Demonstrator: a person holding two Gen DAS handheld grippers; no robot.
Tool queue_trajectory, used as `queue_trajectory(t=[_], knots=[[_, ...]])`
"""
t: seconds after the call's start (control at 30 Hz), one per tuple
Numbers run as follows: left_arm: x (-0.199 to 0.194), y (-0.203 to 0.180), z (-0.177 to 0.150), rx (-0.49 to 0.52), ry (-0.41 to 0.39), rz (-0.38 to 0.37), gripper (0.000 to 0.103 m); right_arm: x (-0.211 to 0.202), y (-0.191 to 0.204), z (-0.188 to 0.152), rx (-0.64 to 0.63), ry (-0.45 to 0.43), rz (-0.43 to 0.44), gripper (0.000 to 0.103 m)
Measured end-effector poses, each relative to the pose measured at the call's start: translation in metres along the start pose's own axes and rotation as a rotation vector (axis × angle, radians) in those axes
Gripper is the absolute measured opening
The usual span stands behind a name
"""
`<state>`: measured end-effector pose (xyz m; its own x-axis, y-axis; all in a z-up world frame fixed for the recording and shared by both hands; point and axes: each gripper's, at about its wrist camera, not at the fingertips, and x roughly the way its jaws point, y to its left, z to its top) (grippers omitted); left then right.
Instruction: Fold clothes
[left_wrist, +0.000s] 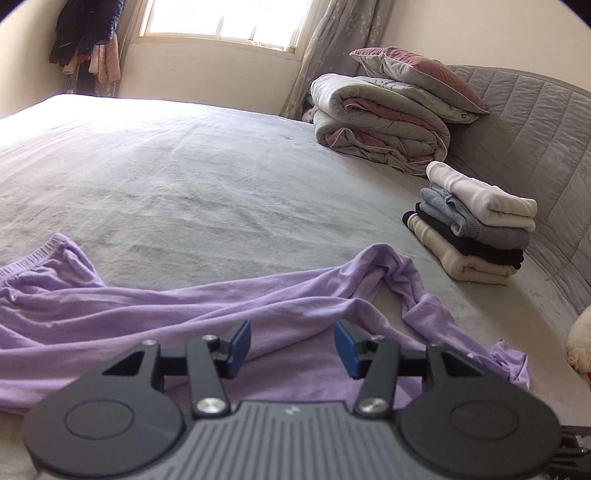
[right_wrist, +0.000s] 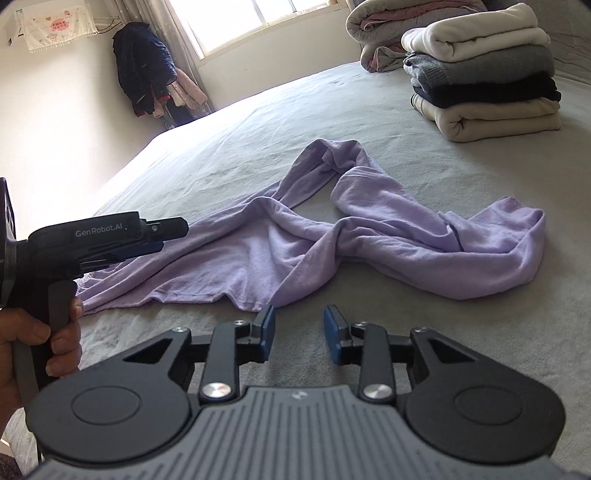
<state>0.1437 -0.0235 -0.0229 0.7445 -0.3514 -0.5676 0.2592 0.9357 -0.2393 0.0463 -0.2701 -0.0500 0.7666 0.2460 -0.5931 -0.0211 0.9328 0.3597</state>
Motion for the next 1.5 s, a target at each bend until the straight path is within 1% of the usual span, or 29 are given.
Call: queue_trajectory(t=[0.1, 0.23, 0.3, 0.37, 0.47, 0.6, 0.7, 0.73, 0.8, 1.0, 1.07, 1.1, 1.17, 1.2, 1.27, 1.3, 1.33, 1.37, 1.43, 1.5], knots=[[-0.021, 0.021, -0.009, -0.019, -0.009, 0.042, 0.051, 0.003, 0.009, -0.002, -0.058, -0.012, -0.006, 0.034], [-0.048, 0.053, -0.017, -0.047, -0.04, 0.119, 0.052, 0.009, 0.021, -0.007, -0.122, -0.022, 0.0, 0.034], [-0.063, 0.072, -0.021, -0.081, -0.068, 0.163, 0.052, 0.009, 0.029, -0.011, -0.17, -0.034, 0.006, 0.034], [-0.076, 0.089, -0.026, -0.115, -0.096, 0.197, 0.052, 0.01, 0.039, -0.015, -0.228, -0.048, -0.011, 0.034], [-0.092, 0.117, -0.037, -0.165, -0.128, 0.248, 0.052, 0.012, 0.056, -0.019, -0.313, -0.063, -0.013, 0.034], [-0.101, 0.145, -0.049, -0.237, -0.141, 0.285, 0.052, 0.021, 0.086, -0.027, -0.422, -0.056, 0.012, 0.035], [-0.104, 0.161, -0.056, -0.292, -0.134, 0.352, 0.052, 0.033, 0.111, -0.035, -0.517, -0.04, 0.011, 0.036], [-0.105, 0.165, -0.058, -0.301, -0.131, 0.357, 0.052, 0.036, 0.119, -0.038, -0.55, -0.042, 0.008, 0.037], [-0.108, 0.175, -0.061, -0.318, -0.133, 0.332, 0.051, 0.042, 0.134, -0.04, -0.604, -0.049, -0.007, 0.039], [-0.11, 0.191, -0.06, -0.358, -0.141, 0.27, 0.047, 0.067, 0.164, -0.041, -0.744, -0.065, -0.058, 0.039], [-0.108, 0.195, -0.059, -0.392, -0.145, 0.253, 0.04, 0.076, 0.171, -0.042, -0.799, -0.069, -0.086, 0.039], [-0.106, 0.196, -0.059, -0.399, -0.146, 0.249, 0.038, 0.08, 0.175, -0.043, -0.826, -0.072, -0.1, 0.039], [-0.103, 0.199, -0.057, -0.407, -0.148, 0.245, 0.028, 0.087, 0.18, -0.043, -0.882, -0.075, -0.127, 0.039], [-0.102, 0.201, -0.056, -0.412, -0.147, 0.241, 0.026, 0.09, 0.183, -0.042, -0.909, -0.074, -0.142, 0.039], [-0.1, 0.206, -0.055, -0.434, -0.142, 0.239, 0.016, 0.097, 0.187, -0.042, -0.958, -0.072, -0.171, 0.038], [-0.099, 0.209, -0.054, -0.446, -0.139, 0.238, 0.013, 0.1, 0.189, -0.041, -0.98, -0.069, -0.185, 0.034], [-0.098, 0.212, -0.054, -0.458, -0.137, 0.237, 0.006, 0.102, 0.191, -0.041, -0.996, -0.054, -0.182, 0.024], [-0.098, 0.214, -0.053, -0.468, -0.134, 0.237, 0.002, 0.103, 0.193, -0.041, -1.01, -0.034, -0.174, 0.002], [-0.098, 0.217, -0.052, -0.487, -0.127, 0.236, 0.001, 0.104, 0.199, -0.045, -1.057, -0.007, -0.203, 0.0], [-0.099, 0.219, -0.051, -0.498, -0.124, 0.236, 0.001, 0.098, 0.2, -0.044, -1.05, 0.011, -0.196, 0.0]])
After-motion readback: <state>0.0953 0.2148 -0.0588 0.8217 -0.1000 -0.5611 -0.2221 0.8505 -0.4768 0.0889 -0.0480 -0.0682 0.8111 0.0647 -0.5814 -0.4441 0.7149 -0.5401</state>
